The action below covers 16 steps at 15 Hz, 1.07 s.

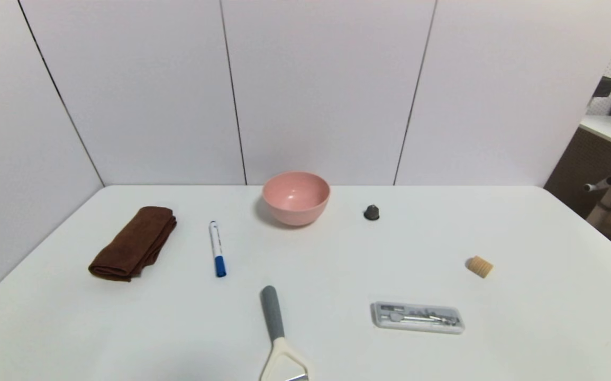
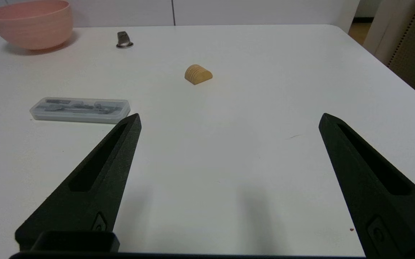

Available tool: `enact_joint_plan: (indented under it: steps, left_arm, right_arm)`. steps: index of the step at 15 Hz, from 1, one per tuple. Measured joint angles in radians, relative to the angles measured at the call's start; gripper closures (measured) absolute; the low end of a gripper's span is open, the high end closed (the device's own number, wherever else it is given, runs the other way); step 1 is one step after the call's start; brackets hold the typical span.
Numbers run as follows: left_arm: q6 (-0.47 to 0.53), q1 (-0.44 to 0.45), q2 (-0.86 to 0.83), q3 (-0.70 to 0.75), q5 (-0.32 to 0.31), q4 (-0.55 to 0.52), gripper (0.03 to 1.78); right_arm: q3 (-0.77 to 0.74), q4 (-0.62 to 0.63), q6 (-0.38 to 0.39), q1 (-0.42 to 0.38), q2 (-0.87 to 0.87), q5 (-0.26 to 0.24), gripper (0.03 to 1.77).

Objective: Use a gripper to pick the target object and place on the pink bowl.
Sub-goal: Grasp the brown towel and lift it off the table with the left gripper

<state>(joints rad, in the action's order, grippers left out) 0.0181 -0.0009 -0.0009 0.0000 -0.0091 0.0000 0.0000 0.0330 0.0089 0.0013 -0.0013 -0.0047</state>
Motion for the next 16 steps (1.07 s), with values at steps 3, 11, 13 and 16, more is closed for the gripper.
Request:
enact_joint_plan:
  steps: [3,11,13,16]
  left_arm:
    - [0.0,0.0,0.0,0.0,0.0,0.0,0.12]
    - [0.0,0.0,0.0,0.0,0.001,0.0,0.12]
    - [-0.002,0.0,0.0,0.0,0.001,0.0,0.12]
    - [0.007,0.0,0.003,0.0,0.001,-0.003,0.12]
  right_arm:
    - [0.0,0.001,0.0,0.0,0.0,0.0,0.09]
    - [0.0,0.0,0.0,0.0,0.0,0.0,0.09]
    - [0.0,0.0,0.0,0.0,0.0,0.0,0.09]
    - [0.0,0.0,0.001,0.0,0.0,0.0,0.09]
